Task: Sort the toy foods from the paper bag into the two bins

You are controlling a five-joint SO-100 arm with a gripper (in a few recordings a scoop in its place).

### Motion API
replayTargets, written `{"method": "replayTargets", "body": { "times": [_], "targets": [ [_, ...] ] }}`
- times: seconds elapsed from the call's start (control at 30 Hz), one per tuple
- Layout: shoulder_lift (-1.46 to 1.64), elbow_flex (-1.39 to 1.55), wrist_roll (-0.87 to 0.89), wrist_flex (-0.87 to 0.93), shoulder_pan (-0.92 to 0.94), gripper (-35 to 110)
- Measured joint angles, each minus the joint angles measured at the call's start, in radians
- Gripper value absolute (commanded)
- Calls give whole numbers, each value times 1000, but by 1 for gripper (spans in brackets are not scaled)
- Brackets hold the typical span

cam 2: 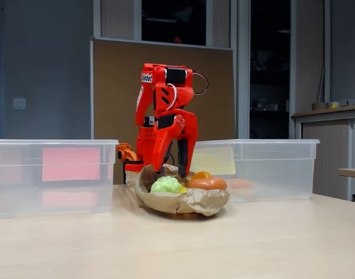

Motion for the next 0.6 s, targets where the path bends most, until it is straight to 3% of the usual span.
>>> {"method": "replayTargets", "body": {
  "times": [0.6],
  "targets": [
    [-166, -95, -69, -40, 44, 27]
  ]
}}
